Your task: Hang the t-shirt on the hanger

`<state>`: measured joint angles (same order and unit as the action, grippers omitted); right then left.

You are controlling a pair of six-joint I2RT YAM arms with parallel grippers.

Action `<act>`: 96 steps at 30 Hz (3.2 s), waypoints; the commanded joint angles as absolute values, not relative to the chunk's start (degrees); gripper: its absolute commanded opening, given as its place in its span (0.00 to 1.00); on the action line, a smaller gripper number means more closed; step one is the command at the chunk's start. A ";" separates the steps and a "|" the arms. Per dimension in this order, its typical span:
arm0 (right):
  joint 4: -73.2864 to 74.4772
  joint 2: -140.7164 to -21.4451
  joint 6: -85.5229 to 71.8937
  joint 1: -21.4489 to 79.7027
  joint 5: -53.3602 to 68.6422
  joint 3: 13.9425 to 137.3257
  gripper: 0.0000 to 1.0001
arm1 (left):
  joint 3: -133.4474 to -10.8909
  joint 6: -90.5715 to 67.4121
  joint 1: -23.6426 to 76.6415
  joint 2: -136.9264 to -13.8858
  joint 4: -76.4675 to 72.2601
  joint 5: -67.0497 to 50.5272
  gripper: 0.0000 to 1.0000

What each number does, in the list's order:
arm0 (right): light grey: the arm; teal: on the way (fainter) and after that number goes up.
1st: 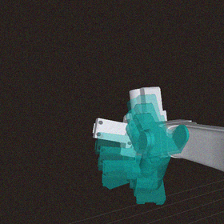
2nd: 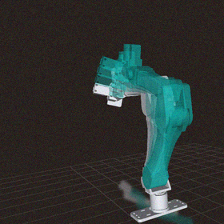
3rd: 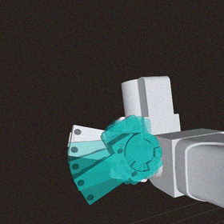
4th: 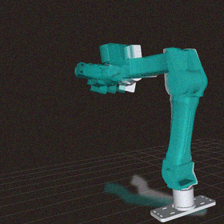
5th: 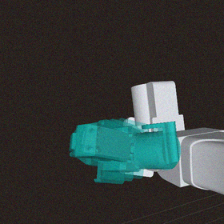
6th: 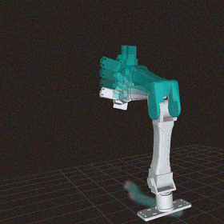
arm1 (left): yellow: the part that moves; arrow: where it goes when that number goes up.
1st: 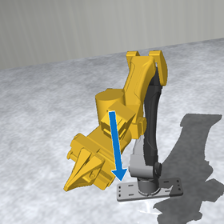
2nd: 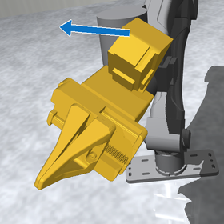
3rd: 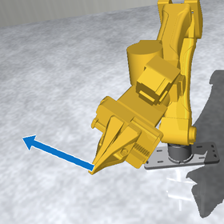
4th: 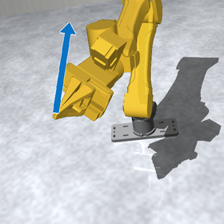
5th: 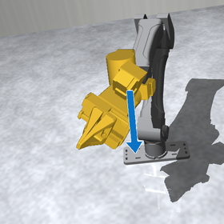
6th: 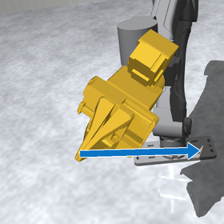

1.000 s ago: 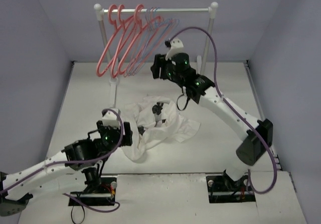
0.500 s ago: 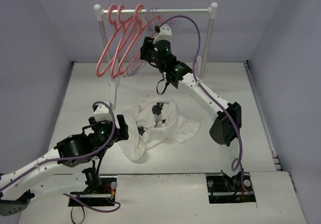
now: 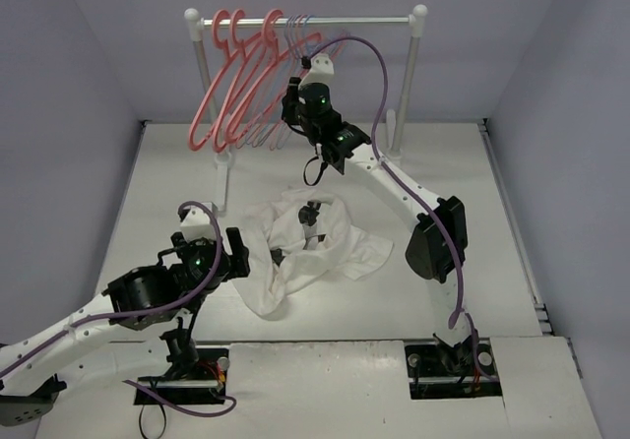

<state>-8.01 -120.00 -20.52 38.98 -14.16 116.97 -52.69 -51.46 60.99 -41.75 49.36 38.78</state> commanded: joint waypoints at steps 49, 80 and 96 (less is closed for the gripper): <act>-13.62 -89.70 -13.00 22.91 1.91 87.54 0.09 | -53.99 -50.21 60.56 -47.46 47.72 39.02 0.71; -13.55 -99.42 -3.26 23.20 -4.96 95.07 0.12 | -54.69 -47.10 60.30 -49.13 46.05 38.95 0.71; -13.54 -87.11 3.30 23.63 -3.47 92.77 0.00 | -57.35 -45.44 59.94 -51.34 46.05 39.07 0.71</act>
